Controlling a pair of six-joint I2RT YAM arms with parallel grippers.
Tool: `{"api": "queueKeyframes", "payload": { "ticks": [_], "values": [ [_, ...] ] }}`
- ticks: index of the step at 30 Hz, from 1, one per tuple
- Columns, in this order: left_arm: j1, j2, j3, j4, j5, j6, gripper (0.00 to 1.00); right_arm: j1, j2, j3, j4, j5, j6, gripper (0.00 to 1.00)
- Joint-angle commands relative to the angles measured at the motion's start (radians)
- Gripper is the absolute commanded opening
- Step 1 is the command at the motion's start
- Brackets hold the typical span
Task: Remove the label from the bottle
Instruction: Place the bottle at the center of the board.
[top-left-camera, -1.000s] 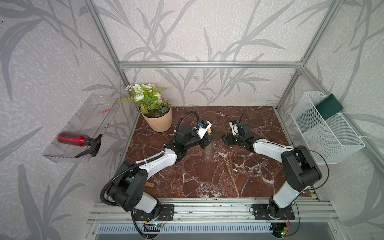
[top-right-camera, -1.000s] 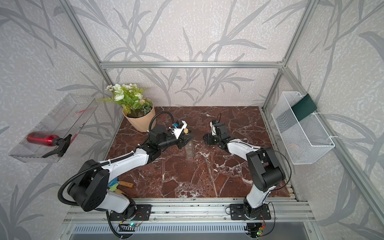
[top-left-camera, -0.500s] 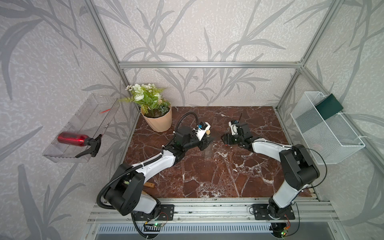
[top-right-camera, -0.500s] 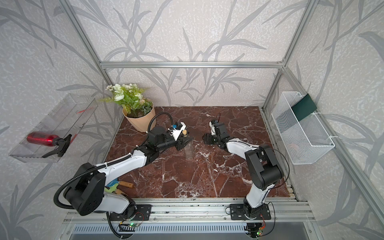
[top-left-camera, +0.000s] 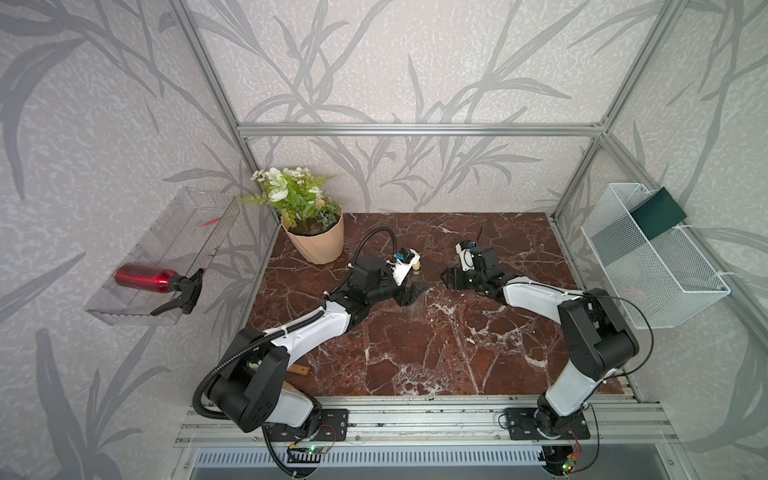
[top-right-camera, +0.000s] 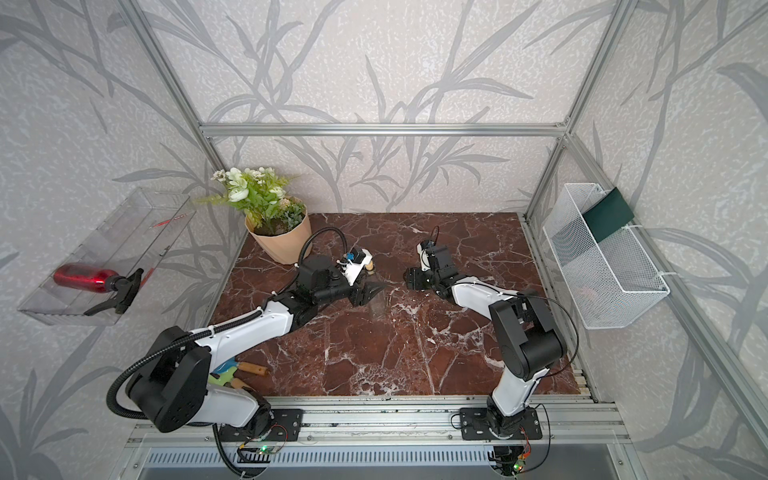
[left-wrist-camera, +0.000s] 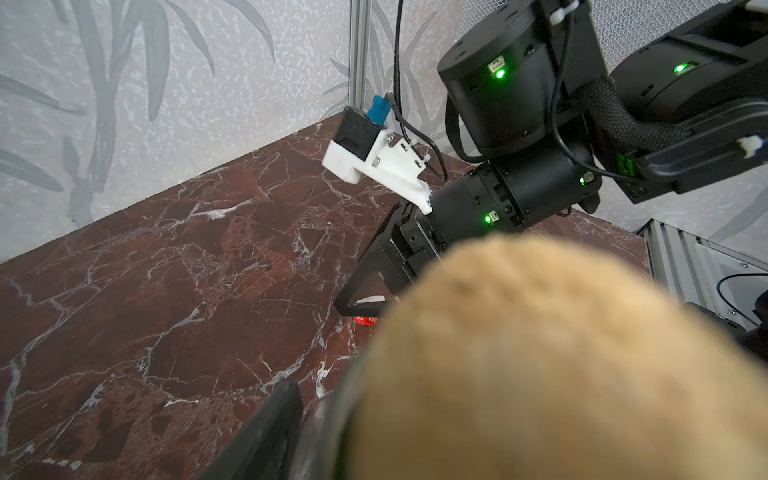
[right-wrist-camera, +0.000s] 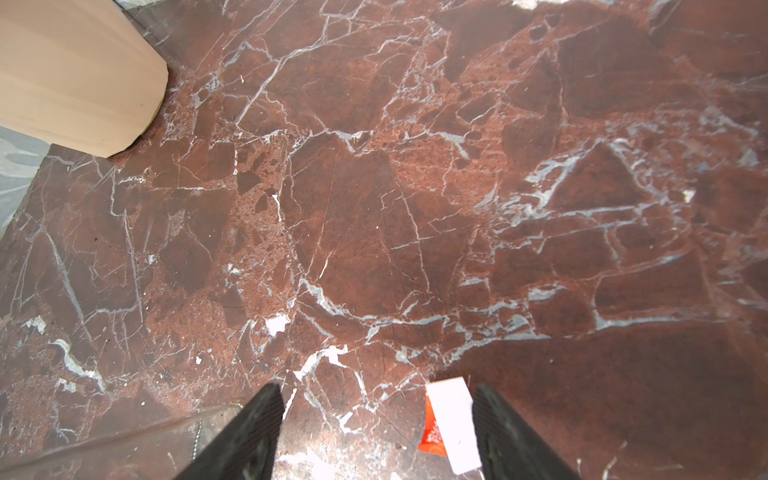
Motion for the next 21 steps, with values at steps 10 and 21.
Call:
{"api": "queueKeyframes", "payload": {
  "ticks": [10, 21],
  "values": [
    [0.001, 0.029, -0.083, -0.333, -0.045, 0.009, 0.92, 0.02, -0.005, 0.033, 0.002, 0.027, 0.002, 0.75],
    [0.01, 0.017, -0.048, -0.336, -0.064, 0.019, 0.93, 0.025, -0.008, 0.036, 0.005, 0.035, 0.003, 0.76]
  ]
}}
